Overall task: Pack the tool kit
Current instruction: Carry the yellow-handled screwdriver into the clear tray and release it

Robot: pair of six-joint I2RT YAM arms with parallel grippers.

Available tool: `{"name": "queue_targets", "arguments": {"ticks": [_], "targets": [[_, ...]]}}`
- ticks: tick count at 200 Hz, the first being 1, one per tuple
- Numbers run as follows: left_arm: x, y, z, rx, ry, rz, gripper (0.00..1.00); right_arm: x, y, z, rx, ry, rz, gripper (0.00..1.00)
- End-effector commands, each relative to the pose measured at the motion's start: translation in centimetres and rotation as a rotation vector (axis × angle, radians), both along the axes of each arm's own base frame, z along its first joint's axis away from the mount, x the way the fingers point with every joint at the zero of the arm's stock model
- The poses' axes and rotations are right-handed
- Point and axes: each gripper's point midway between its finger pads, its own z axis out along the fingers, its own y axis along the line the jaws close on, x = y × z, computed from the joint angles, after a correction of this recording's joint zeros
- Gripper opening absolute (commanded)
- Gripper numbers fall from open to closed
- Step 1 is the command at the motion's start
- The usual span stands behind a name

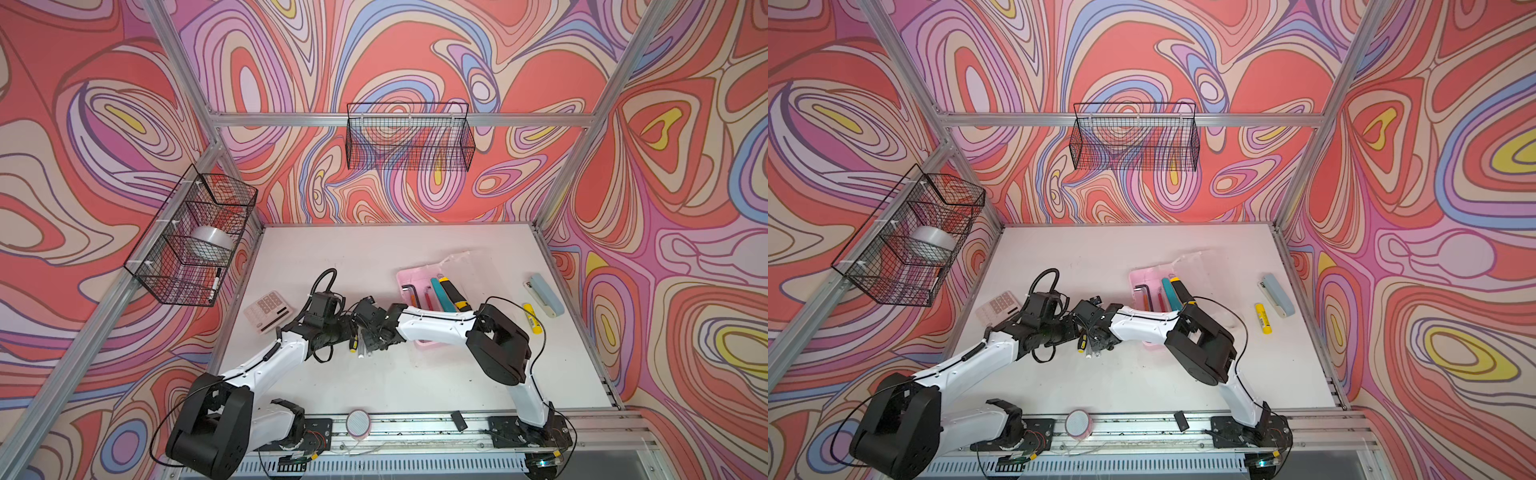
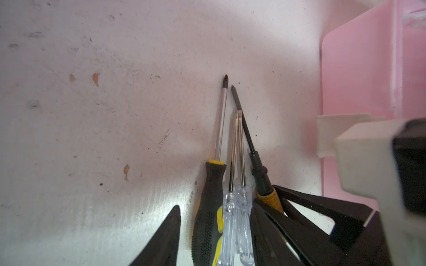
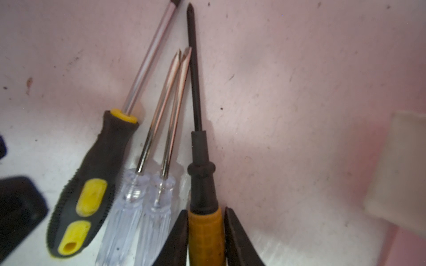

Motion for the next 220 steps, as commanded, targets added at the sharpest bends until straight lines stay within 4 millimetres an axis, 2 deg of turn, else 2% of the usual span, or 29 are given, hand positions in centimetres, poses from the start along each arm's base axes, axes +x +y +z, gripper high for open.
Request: {"name": "queue_targets", "arguments": {"ticks": [1,36,67,86,121,142,146,166,197,220], "targets": [[0.2,-0.1,-0.1,-0.004,-0.001,0.004,0.50,0.1,-0.4,-0.7,-0.029,0.012,-0.002,0.22],[0.4,-0.1,0.2,-0.001,-0.007,0.004,0.50,0.1,-0.6,0.2,-0.026,0.000,-0.001,0.16],[0.7,-0.1,0.7,-0.002,-0.018,0.005,0.50,0.1,-1.0,2.2,-0.020,-0.021,0.002,0.11],[0.7,-0.1,0.8,-0.002,-0.020,0.005,0.50,0.1,-1.6,4.2,-0.015,-0.045,0.001,0.10],[0.8,0.1,1.1,0.005,-0.029,0.016,0.50,0.2,-4.0,10.2,0.003,-0.147,-0.028,0.07],[0.8,0.1,1.2,0.001,-0.032,0.019,0.50,1.0,-7.0,13.9,-0.051,-0.241,-0.068,0.07],[0.8,0.1,1.2,0.000,-0.032,0.020,0.50,1.2,-7.7,15.2,-0.050,-0.265,-0.083,0.07],[0.8,0.1,1.3,-0.003,-0.036,0.018,0.50,2.2,-11.3,18.5,-0.089,-0.329,-0.134,0.07],[0.9,0.1,1.5,-0.004,-0.043,0.018,0.50,4.8,-18.3,21.1,-0.149,-0.379,-0.245,0.07],[0.9,0.2,1.5,-0.001,-0.048,0.023,0.50,6.4,-23.3,21.4,-0.193,-0.386,-0.326,0.07]]}}
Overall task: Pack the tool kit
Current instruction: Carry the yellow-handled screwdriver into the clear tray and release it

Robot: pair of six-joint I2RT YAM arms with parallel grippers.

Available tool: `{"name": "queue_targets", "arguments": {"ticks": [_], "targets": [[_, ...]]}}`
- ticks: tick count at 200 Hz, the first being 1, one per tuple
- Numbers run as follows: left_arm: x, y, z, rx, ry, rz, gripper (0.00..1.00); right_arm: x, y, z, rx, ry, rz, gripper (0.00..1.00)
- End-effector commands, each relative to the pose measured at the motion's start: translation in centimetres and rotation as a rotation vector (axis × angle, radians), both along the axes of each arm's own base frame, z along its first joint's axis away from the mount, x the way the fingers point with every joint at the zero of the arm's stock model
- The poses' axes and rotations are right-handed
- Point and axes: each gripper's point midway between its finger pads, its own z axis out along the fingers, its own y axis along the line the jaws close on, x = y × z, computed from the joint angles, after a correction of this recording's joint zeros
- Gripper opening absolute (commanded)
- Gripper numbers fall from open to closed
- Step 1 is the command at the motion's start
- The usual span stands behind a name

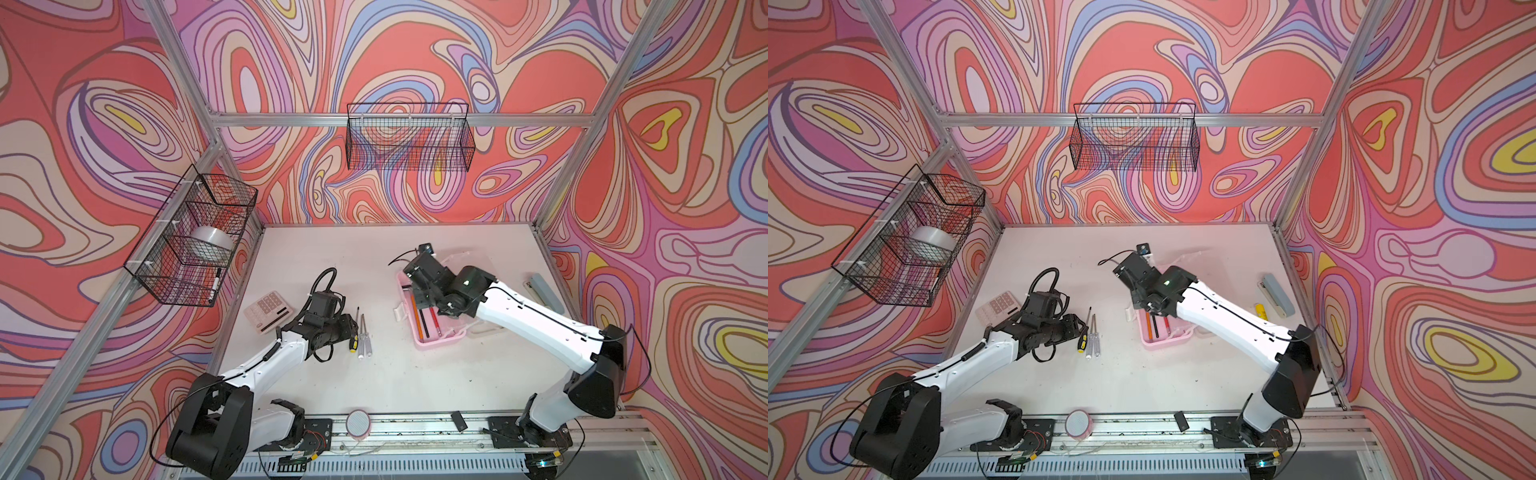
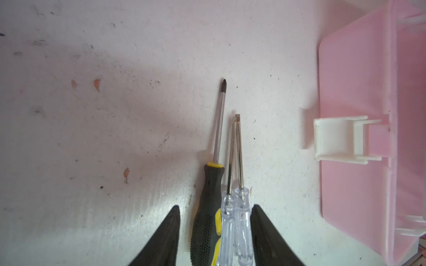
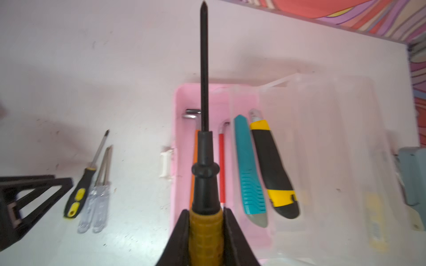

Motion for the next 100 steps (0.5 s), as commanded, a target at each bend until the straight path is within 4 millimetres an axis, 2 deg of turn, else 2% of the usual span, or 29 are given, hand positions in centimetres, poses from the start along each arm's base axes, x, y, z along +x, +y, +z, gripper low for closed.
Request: {"name": "queue_targets", "arguments": {"ticks": [1,18,33,82,100], "targets": [[0.7,0.2,1.2,-0.001,-0.036,0.020,0.50,0.8,-5.9,0.0,-0.123,-0.002,-0.081,0.07],[0.7,0.3,1.1,0.003,-0.040,0.024,0.50,1.5,-8.5,-0.4,-0.173,-0.001,-0.131,0.08],[0.7,0.2,1.1,-0.001,-0.043,0.024,0.50,1.8,-9.7,-1.4,-0.194,0.015,-0.150,0.08],[1.1,0.0,1.2,-0.002,-0.039,0.015,0.50,2.2,-11.6,-5.7,-0.230,0.076,-0.176,0.08],[1.2,-0.2,1.2,-0.006,-0.042,0.011,0.50,2.2,-11.5,-6.7,-0.222,0.093,-0.162,0.08]]}}
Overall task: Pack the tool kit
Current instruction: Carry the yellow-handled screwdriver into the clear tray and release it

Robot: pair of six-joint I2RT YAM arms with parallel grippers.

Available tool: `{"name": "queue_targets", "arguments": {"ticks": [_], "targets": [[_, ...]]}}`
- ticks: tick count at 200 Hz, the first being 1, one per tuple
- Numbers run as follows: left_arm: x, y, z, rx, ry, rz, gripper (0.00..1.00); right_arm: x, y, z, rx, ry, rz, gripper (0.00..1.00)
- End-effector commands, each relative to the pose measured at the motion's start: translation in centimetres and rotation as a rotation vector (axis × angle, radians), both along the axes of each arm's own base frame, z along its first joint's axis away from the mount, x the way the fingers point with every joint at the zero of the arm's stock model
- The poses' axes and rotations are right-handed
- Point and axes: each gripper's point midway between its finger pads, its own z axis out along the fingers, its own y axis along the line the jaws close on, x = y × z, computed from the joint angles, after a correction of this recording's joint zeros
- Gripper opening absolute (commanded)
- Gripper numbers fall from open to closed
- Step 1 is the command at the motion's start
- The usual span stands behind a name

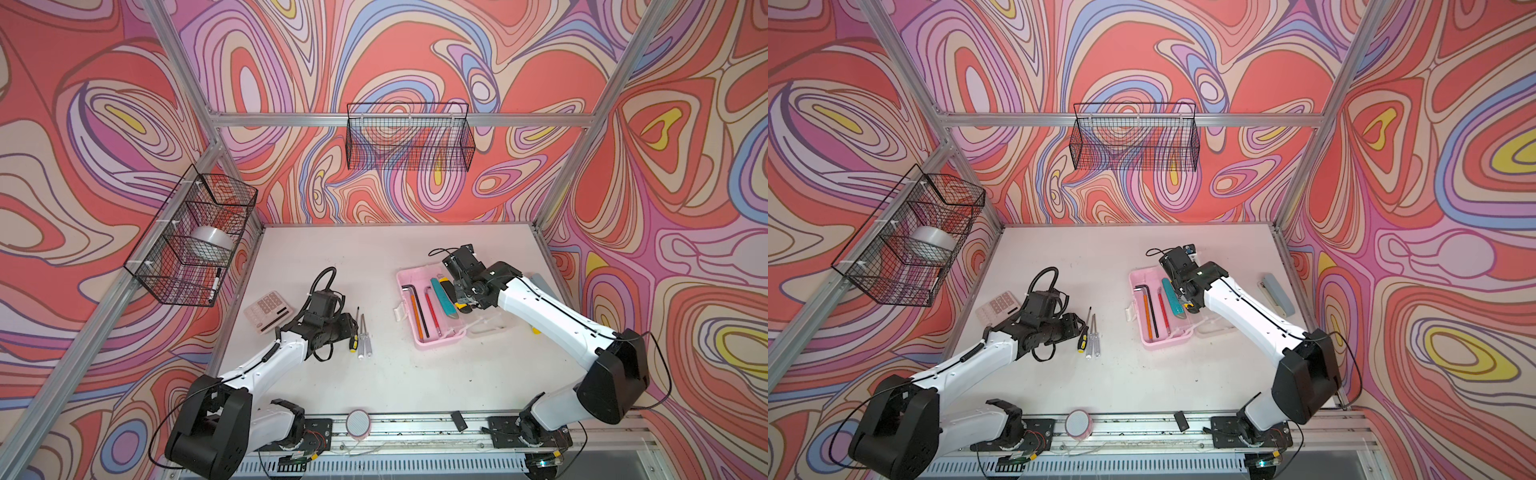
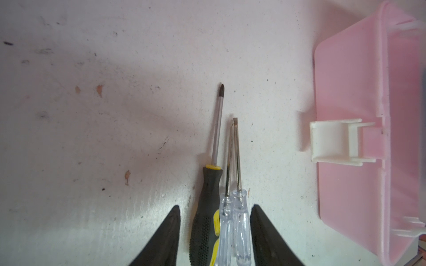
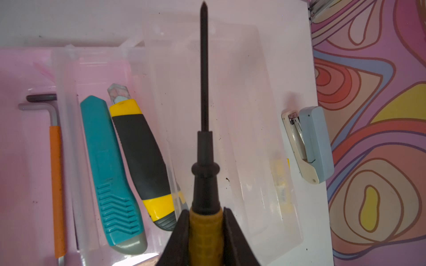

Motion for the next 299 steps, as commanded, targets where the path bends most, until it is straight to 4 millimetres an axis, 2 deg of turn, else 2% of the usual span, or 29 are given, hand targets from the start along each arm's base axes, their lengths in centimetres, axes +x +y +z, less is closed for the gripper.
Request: {"name": "queue_targets", "arguments": {"ticks": [1,53,84,96,114,157,188,229,263,299], "targets": [[0.9,-0.2,0.7,-0.006,-0.025,0.008,0.50,0.7,0.0,-0.9,0.008,-0.008,0.012,0.08],[0.9,-0.1,0.3,-0.004,-0.015,0.010,0.50,0.8,-0.6,-2.9,-0.031,0.028,0.010,0.13],[0.7,-0.1,0.3,-0.002,-0.015,0.010,0.50,0.6,-1.1,-3.4,-0.043,0.041,0.004,0.26],[0.8,-0.1,0.5,-0.002,-0.023,0.010,0.50,0.6,-1.1,-3.0,-0.043,0.034,0.000,0.34],[1.0,-0.1,0.9,-0.005,-0.033,0.009,0.51,0.6,-1.1,-2.2,-0.033,0.019,-0.001,0.41],[0.9,-0.2,2.1,-0.019,-0.065,0.003,0.54,0.3,-0.7,1.1,0.039,-0.025,-0.006,0.43],[0.4,0.0,2.3,-0.017,-0.066,0.005,0.55,0.1,1.6,3.6,0.206,-0.069,0.021,0.42],[0.0,0.1,2.7,-0.020,-0.063,0.004,0.57,-0.4,3.9,5.9,0.260,-0.126,0.062,0.42],[0.0,-0.1,3.1,-0.022,-0.073,0.004,0.58,-1.7,8.2,7.1,0.328,-0.153,0.146,0.43],[-0.6,-0.7,2.6,0.016,-0.043,-0.015,0.59,-3.2,13.5,6.4,0.338,-0.132,0.241,0.45]]}}
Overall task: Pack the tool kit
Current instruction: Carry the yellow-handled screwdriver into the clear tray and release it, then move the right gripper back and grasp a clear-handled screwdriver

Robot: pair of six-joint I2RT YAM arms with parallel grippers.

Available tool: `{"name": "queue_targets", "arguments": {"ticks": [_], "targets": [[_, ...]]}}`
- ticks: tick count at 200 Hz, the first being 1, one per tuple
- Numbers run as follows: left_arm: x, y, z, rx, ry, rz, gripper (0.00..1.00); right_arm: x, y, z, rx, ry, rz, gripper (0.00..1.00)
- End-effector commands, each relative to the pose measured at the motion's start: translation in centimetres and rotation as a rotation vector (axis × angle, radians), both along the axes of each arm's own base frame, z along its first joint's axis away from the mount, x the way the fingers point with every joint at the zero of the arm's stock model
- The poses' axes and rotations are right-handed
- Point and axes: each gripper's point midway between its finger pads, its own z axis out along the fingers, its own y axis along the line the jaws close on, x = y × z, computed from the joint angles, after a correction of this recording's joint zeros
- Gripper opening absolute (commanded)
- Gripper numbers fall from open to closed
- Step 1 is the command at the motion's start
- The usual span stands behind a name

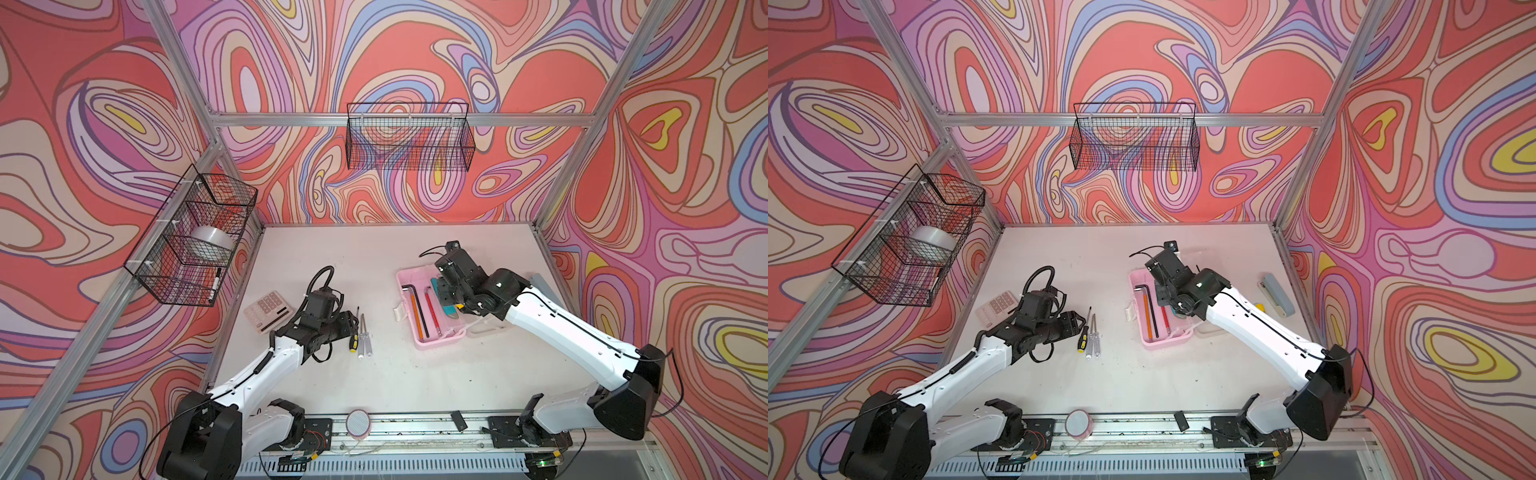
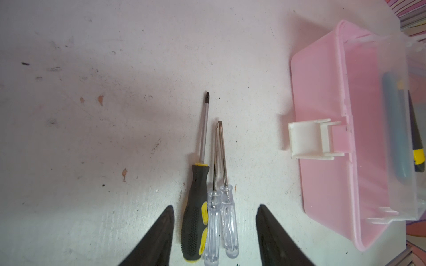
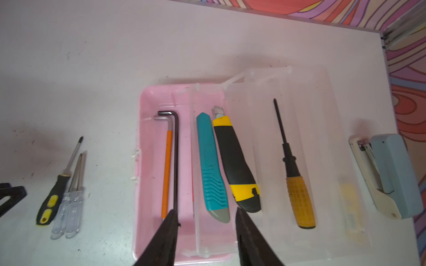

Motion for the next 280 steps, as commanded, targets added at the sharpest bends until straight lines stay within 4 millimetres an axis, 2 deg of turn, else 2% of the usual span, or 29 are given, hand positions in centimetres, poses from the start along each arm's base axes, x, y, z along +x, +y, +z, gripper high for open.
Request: {"name": "queue_targets", "arguments": {"ticks": [1,41,75,101,122,128,132,147,170,173,183,280], "targets": [[-0.1,-0.2,0.7,0.028,0.006,0.003,0.59,-0.4,3.3,0.4,0.037,-0.016,0.030,0.44],[-1.0,0.1,0.9,0.074,0.017,-0.003,0.58,-2.3,8.1,-1.1,0.071,0.007,0.127,0.45],[-1.9,1.2,1.9,0.128,0.006,0.001,0.57,-3.6,11.1,-5.1,0.085,0.106,0.189,0.45],[-2.8,2.2,1.4,0.168,0.022,0.015,0.57,-4.6,13.9,-8.0,0.110,0.178,0.230,0.44],[-3.3,2.2,0.8,0.148,0.035,0.028,0.56,-5.5,16.2,-9.7,0.131,0.217,0.261,0.42],[-3.5,2.2,0.6,0.138,0.038,0.031,0.55,-5.8,16.8,-9.6,0.145,0.220,0.271,0.42],[-3.5,2.1,0.5,0.127,0.035,0.032,0.56,-5.9,17.2,-11.0,0.129,0.243,0.272,0.41],[-3.9,2.0,0.1,0.094,0.031,0.045,0.55,-6.4,18.4,-12.2,0.140,0.267,0.285,0.38],[-4.0,1.9,0.1,0.070,0.020,0.058,0.55,-7.0,19.4,-14.2,0.141,0.311,0.287,0.35],[-4.7,2.3,-1.0,0.082,0.045,0.059,0.55,-7.1,19.5,-14.3,0.143,0.315,0.289,0.35],[-5.0,2.4,-1.4,0.080,0.052,0.063,0.54,-7.3,19.8,-15.0,0.144,0.326,0.293,0.33],[-5.4,2.5,-2.5,0.075,0.062,0.068,0.54,-7.1,20.9,-18.7,0.098,0.378,0.293,0.33]]}}
